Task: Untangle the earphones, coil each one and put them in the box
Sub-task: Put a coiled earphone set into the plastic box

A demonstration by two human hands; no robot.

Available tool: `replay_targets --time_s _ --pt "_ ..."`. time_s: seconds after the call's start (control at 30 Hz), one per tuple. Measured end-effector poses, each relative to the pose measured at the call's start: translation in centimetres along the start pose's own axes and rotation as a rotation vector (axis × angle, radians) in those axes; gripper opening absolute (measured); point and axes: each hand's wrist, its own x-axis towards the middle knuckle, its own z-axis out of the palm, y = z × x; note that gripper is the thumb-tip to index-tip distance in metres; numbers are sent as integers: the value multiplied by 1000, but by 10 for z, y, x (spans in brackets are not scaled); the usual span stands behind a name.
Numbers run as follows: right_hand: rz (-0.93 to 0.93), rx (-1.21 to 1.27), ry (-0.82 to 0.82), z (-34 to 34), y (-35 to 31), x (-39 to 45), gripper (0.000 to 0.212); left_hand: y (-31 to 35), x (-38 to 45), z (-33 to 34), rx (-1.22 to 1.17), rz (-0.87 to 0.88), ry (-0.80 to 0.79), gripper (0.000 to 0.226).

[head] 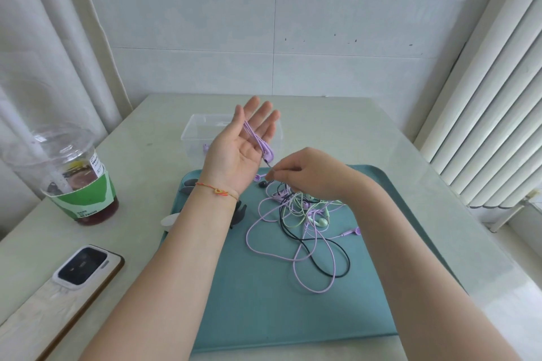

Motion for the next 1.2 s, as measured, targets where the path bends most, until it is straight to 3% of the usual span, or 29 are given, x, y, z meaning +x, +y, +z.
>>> replay_targets --time_s 0.2,0.3,0.47,0.57,0.73,0.93,1.07,1.2 --pt "-5 -30 -43 -2 -8 -6 23 -9 4 -5 243 120 98 29" --pt "-23 -44 25 -4 -10 -5 19 -12 2 -8 405 104 109 26" --pt "-37 -31 303 -16 -5 -5 19 -12 -5 -6 730 -168 25 26" --pt "-28 -16 402 -23 1 -3 15 -13 -6 -6 824 -312 -70 38" --pt "-34 93 549 -26 11 2 12 -9 -9 -1 605 -541 -292 47" --pt "-40 163 514 -18 14 8 15 -5 -11 5 219 -497 -411 35" --pt "-27 51 355 -7 10 8 20 -1 -6 8 -19 -371 -329 36" --pt "-21 19 154 1 4 4 21 4 -3 5 -146 -159 -55 38"
